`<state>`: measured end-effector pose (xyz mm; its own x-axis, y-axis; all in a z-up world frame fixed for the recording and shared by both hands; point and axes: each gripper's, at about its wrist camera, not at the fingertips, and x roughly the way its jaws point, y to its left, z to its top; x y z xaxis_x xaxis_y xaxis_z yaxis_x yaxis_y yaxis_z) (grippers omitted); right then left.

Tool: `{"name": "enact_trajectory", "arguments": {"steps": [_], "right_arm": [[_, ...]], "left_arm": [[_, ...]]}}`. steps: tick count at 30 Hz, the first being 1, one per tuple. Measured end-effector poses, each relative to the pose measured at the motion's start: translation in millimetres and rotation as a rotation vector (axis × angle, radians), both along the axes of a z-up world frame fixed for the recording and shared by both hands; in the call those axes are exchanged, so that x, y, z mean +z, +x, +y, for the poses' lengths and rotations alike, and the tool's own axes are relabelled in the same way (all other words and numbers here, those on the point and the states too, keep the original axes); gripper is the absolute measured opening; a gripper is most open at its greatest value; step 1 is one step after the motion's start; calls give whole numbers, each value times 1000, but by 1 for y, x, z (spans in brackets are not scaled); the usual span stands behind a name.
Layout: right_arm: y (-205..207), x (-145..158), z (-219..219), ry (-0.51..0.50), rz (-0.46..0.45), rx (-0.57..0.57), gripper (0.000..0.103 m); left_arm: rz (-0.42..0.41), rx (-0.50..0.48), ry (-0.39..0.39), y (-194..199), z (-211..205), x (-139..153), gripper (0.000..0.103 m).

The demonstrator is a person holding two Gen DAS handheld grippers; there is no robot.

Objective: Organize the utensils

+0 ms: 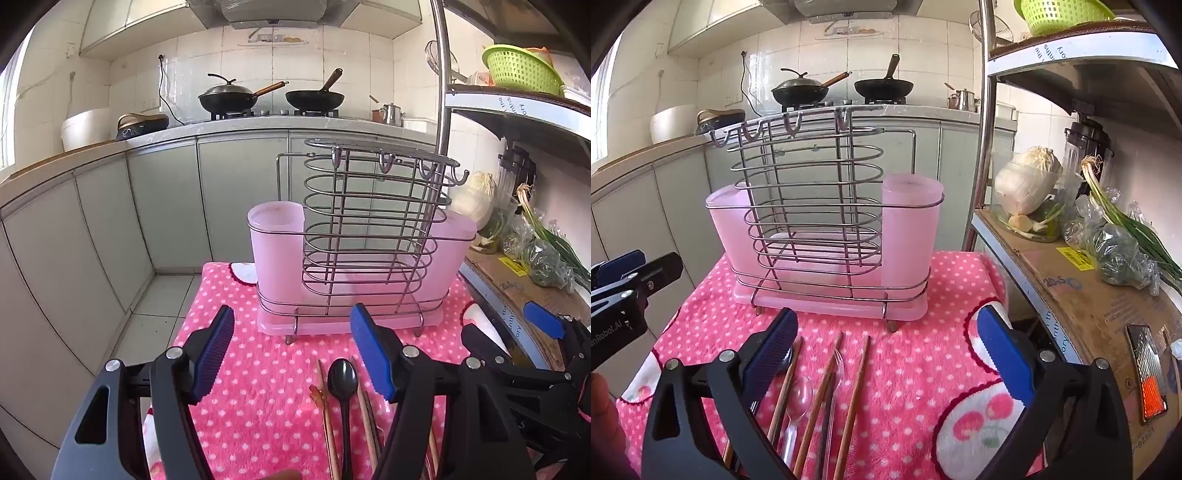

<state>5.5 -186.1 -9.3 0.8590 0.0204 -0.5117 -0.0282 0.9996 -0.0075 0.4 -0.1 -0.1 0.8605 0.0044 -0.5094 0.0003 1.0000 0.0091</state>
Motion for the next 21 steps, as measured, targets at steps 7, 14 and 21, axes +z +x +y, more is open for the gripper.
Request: {"name": "enact_trajectory", "arguments": {"steps": [7,14,21], "right_arm": [[-1,5,-1,5,-7,-5,98],[-6,12,-1,6,-37,-2,98],[-8,13,-3,19,-59,-8,98]], "left_arm": [[-3,2,-16,-1,3,9,65],[-18,2,-13,-5,4,8,65],[-23,1,-18,-8,4,11,65]]}}
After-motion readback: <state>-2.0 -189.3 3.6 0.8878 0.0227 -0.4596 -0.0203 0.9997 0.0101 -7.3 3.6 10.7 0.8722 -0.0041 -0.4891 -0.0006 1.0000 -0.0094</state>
